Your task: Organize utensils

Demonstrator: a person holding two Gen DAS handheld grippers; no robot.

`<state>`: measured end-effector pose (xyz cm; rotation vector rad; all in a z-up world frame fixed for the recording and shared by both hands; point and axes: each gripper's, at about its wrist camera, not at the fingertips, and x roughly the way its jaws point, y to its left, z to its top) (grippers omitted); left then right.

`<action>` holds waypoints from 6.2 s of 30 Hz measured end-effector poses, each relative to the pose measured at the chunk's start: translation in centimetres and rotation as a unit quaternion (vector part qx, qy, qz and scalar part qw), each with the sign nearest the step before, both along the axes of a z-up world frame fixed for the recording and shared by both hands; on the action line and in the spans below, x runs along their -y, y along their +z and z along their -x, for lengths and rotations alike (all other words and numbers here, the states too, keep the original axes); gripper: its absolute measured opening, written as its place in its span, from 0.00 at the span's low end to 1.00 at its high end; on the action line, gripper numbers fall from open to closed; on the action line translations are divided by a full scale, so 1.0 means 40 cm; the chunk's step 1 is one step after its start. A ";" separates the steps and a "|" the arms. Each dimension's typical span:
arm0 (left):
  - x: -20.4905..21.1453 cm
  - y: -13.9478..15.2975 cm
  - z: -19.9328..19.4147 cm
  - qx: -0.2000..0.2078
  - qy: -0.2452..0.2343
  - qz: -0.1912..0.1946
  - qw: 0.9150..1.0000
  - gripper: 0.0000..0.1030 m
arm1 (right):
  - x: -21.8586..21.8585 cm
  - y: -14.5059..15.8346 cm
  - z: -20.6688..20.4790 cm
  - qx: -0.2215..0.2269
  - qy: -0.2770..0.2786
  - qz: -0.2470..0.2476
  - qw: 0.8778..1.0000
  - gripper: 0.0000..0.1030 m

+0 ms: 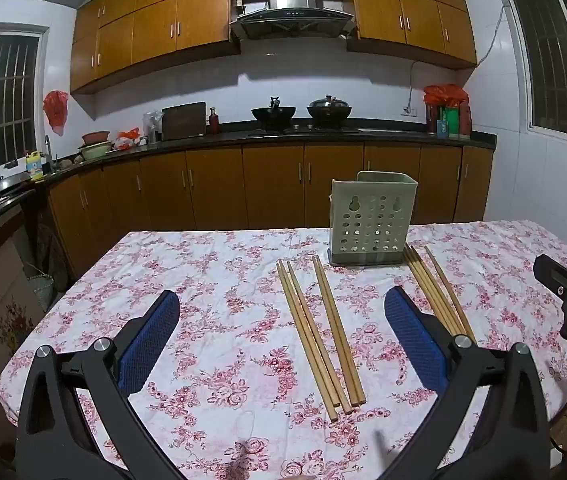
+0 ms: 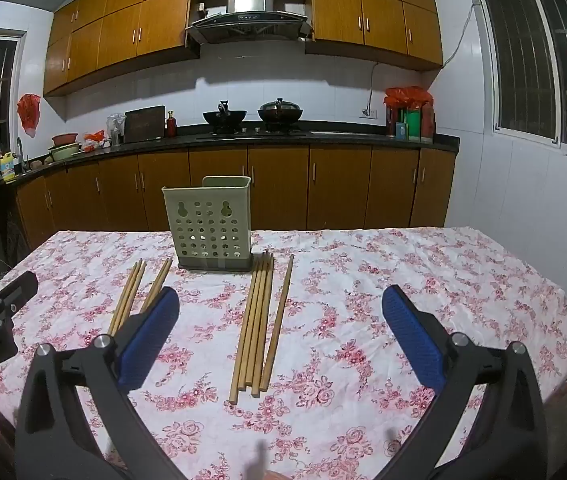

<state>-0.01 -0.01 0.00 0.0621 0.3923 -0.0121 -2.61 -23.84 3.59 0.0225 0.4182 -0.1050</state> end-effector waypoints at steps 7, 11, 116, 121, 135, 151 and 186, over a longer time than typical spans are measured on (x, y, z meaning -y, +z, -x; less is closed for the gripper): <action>0.003 0.000 0.002 0.000 0.001 -0.001 1.000 0.98 | 0.000 0.000 0.000 0.000 0.000 0.001 1.000 0.96; 0.000 0.000 0.000 -0.001 0.000 0.002 1.000 0.98 | 0.000 0.001 0.000 0.000 0.000 0.001 1.000 0.96; -0.078 -0.128 -0.209 -0.176 0.030 0.041 0.983 0.76 | 0.111 -0.218 -0.324 -0.246 -0.003 -0.111 0.963 0.42; -0.074 -0.157 -0.264 -0.208 0.021 0.041 0.977 0.64 | 0.091 -0.255 -0.386 -0.278 0.007 -0.096 0.956 0.29; -0.038 -0.206 -0.313 -0.265 -0.034 0.063 0.961 0.33 | 0.135 -0.263 -0.387 -0.268 -0.005 -0.091 0.959 0.09; -0.025 -0.224 -0.321 -0.281 -0.033 0.044 0.958 0.12 | 0.107 -0.268 -0.376 -0.262 0.009 -0.069 0.963 0.12; -0.085 -0.234 -0.365 -0.250 -0.041 0.022 0.967 0.08 | 0.113 -0.276 -0.393 -0.233 0.014 -0.040 0.972 0.11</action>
